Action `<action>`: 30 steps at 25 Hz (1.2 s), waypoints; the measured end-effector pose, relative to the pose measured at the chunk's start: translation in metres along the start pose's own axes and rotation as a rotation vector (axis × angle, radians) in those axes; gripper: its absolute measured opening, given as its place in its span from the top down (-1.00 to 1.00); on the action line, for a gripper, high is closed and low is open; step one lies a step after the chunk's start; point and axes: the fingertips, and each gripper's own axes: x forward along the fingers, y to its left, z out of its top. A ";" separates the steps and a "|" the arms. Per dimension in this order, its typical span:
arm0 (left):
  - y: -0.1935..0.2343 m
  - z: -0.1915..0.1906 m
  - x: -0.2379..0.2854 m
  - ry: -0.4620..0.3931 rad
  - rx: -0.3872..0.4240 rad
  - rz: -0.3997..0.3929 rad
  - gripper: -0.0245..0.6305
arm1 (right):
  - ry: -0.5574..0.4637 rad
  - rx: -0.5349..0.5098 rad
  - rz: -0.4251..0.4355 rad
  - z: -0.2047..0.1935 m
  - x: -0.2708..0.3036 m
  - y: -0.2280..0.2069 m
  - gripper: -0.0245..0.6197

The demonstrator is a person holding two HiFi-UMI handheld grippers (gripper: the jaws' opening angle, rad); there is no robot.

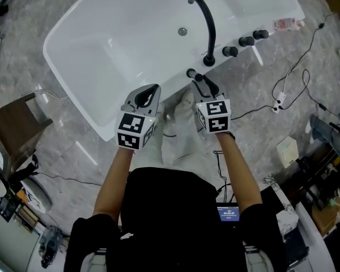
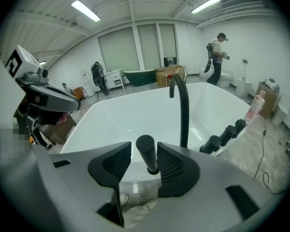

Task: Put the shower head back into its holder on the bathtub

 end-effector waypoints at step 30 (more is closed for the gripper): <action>-0.093 0.182 -0.131 -0.312 0.289 -0.095 0.89 | -0.524 -0.099 -0.194 0.220 -0.253 0.025 0.85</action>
